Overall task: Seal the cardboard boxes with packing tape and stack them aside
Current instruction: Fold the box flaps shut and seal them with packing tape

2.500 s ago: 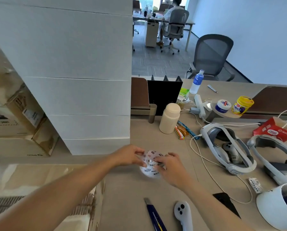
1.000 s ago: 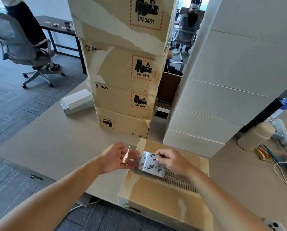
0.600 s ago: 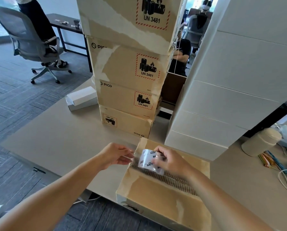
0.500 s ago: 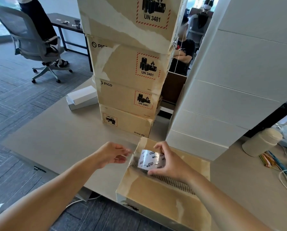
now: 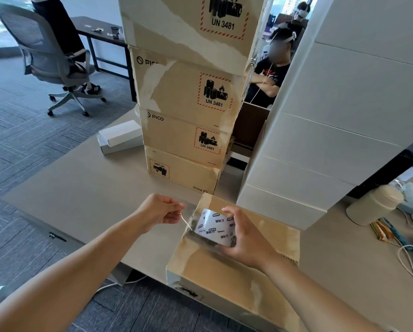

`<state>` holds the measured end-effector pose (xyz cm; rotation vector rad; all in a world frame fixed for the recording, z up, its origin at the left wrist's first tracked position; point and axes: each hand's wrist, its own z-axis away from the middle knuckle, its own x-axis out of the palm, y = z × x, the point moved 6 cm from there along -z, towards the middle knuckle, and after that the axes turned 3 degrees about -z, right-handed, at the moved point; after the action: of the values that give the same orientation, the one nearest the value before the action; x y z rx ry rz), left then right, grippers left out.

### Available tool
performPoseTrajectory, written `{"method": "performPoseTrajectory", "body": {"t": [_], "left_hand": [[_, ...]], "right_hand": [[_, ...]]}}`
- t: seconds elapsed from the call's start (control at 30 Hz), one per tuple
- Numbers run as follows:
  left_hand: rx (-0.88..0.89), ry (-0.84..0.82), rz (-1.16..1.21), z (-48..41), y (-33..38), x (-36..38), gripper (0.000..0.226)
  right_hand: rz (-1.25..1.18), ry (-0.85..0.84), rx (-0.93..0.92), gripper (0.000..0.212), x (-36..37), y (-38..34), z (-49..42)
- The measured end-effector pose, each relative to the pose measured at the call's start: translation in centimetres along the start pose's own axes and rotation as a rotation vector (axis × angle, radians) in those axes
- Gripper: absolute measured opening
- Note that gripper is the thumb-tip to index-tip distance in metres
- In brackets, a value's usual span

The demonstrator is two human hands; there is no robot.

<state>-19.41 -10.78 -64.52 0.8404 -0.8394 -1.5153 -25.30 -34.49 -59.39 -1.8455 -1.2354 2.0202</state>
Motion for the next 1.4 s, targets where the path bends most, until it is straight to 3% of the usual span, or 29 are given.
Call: {"method": "performPoseTrajectory", "body": {"t": [0.17, 0.57, 0.7, 0.83, 0.93, 1.13, 1.4], "left_hand": [[0.044, 0.059, -0.104, 0.1, -0.1, -0.1, 0.019], [0.034, 0.097, -0.094, -0.3, -2.1, -0.8, 0.016], [0.009, 0.145, -0.061, -0.7, -2.8, -1.9, 0.014], [-0.001, 0.101, -0.062, -1.2, -2.5, -2.2, 0.018], [0.004, 0.085, -0.094, -1.3, -2.3, -2.1, 0.018], [0.023, 0.071, -0.139, -1.7, -1.1, -4.7, 0.016], [-0.027, 0.170, -0.120, -2.1, -3.4, -5.5, 0.025]], "right_hand": [[-0.129, 0.068, 0.069, 0.064, -0.5, 0.2, 0.1], [0.184, -0.129, 0.113, 0.075, -1.3, 0.8, -1.4], [-0.125, -0.085, 0.206, 0.091, -0.1, 1.7, 0.5], [-0.281, 0.120, 0.230, 0.069, 0.2, 2.0, 1.3], [-0.214, 0.097, 0.203, 0.064, -0.8, 2.2, 1.3], [0.147, -0.083, 0.217, 0.086, -3.0, 2.3, 0.9], [0.350, -0.121, 0.268, 0.061, -1.2, 0.0, -2.4]]}}
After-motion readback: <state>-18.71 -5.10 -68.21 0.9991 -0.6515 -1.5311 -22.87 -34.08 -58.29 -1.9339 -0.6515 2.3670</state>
